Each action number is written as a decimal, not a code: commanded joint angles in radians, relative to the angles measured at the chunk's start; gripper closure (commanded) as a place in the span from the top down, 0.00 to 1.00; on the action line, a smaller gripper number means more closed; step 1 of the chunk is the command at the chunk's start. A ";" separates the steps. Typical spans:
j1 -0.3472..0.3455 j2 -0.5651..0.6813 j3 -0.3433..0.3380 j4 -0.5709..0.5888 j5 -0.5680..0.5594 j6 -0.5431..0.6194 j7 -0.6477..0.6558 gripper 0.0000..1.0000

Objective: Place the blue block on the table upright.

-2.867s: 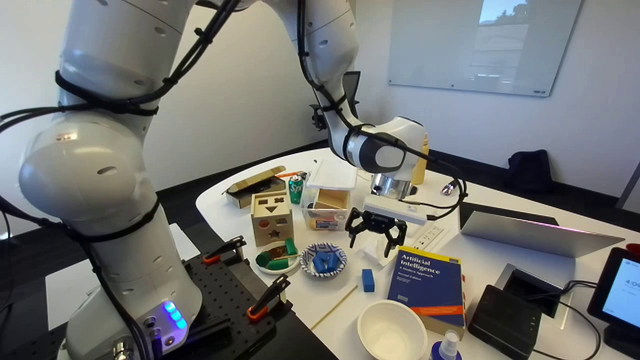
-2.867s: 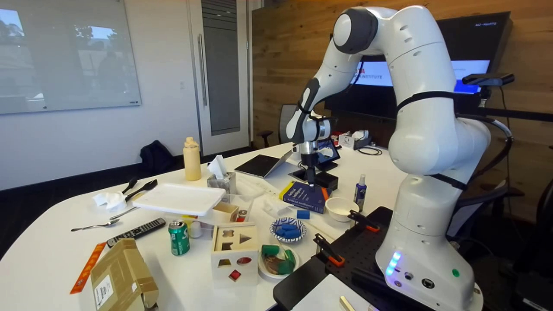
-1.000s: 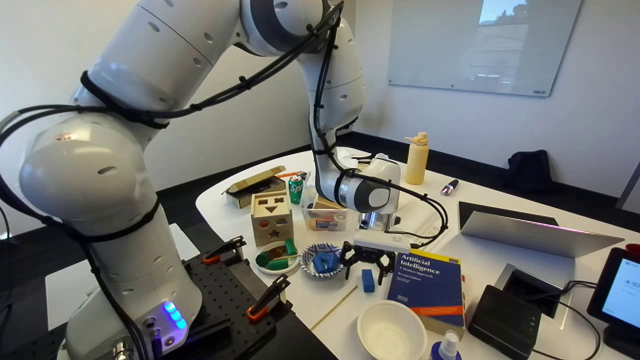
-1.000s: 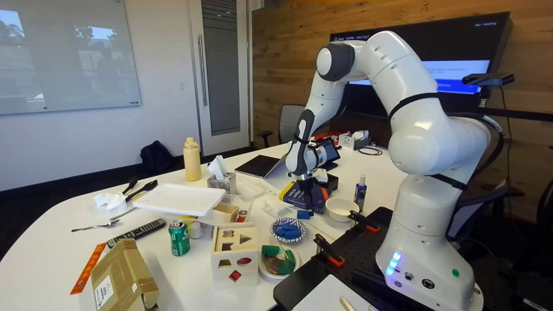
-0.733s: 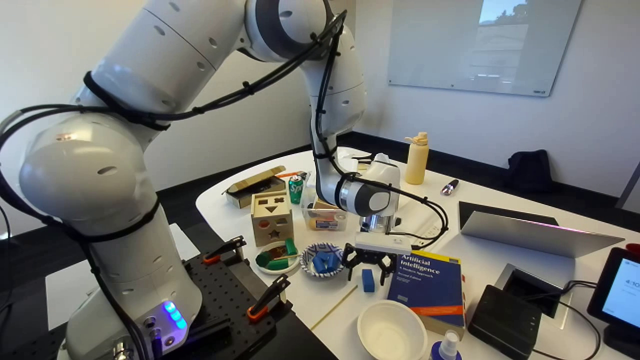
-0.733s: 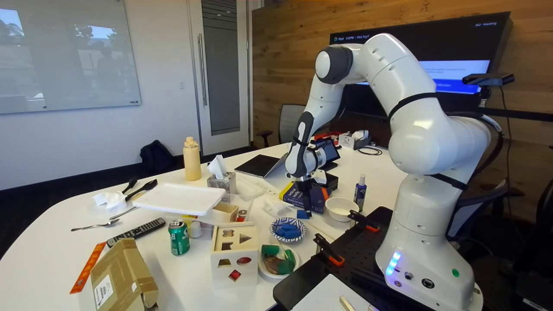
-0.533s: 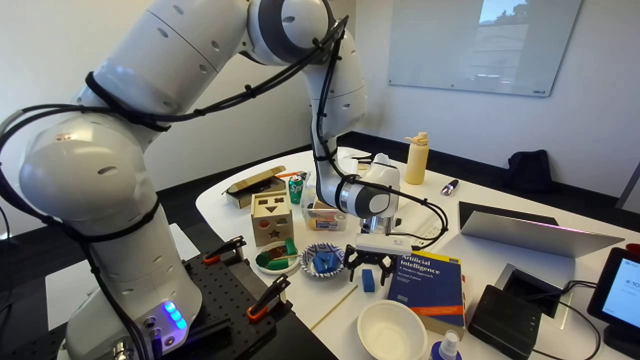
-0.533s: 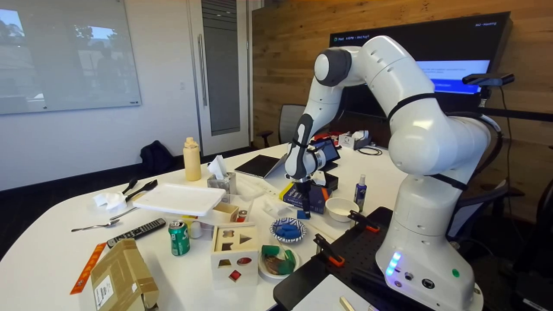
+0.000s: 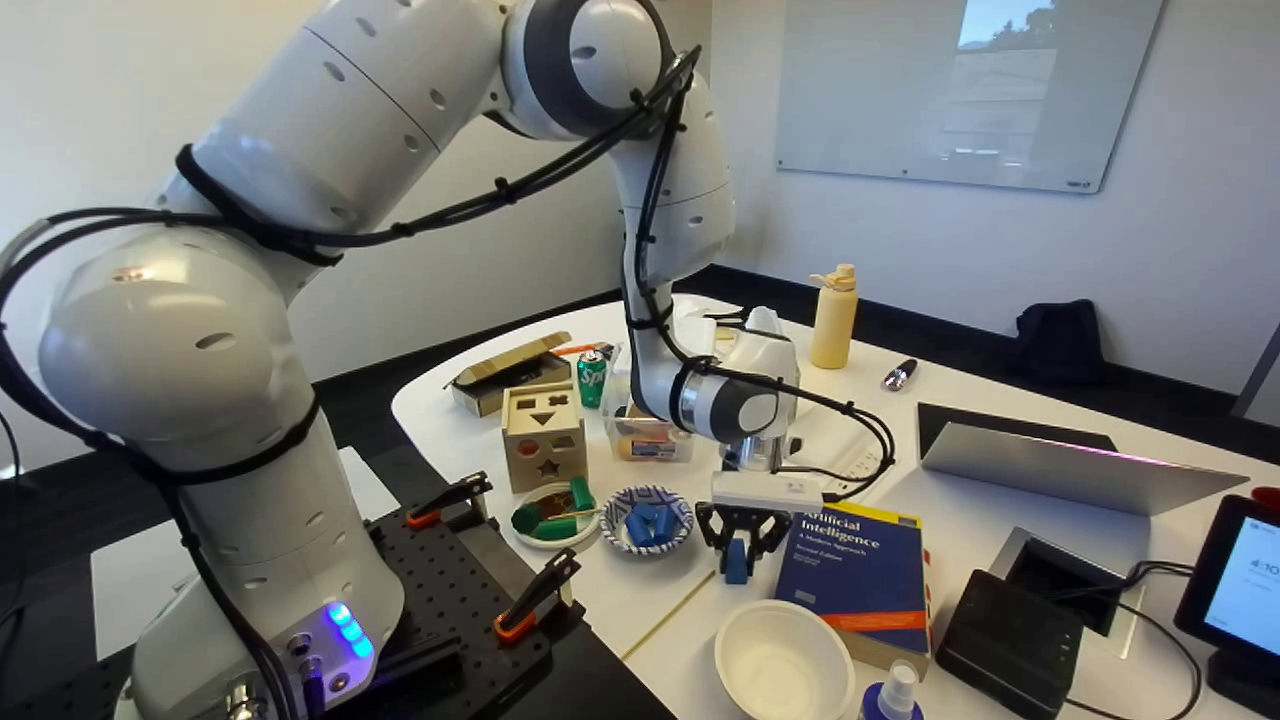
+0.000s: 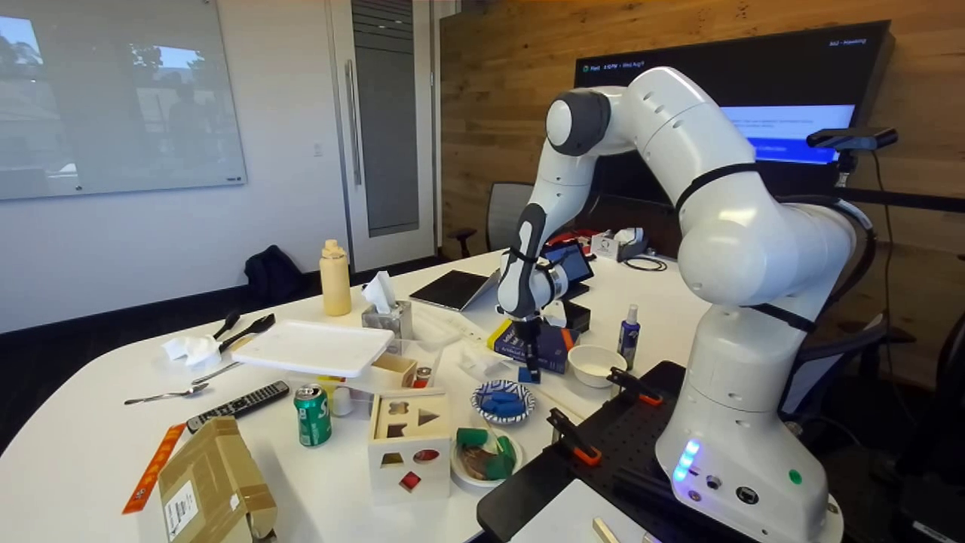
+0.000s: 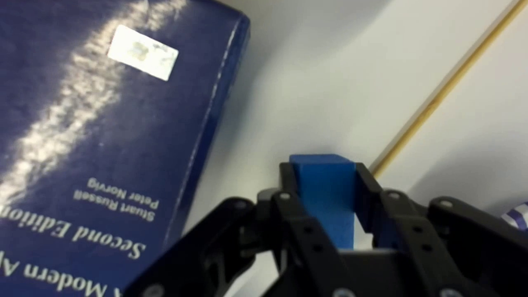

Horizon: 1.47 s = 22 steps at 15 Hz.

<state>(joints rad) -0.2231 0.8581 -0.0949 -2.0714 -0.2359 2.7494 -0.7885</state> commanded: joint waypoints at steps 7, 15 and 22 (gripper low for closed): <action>0.108 -0.034 -0.047 0.013 -0.072 -0.088 0.186 0.10; 0.320 0.035 -0.104 0.179 -0.239 -0.413 0.498 0.10; 0.324 0.169 -0.075 0.383 -0.289 -0.716 0.523 0.10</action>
<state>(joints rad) 0.1011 0.9565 -0.1774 -1.7913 -0.4977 2.1476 -0.2857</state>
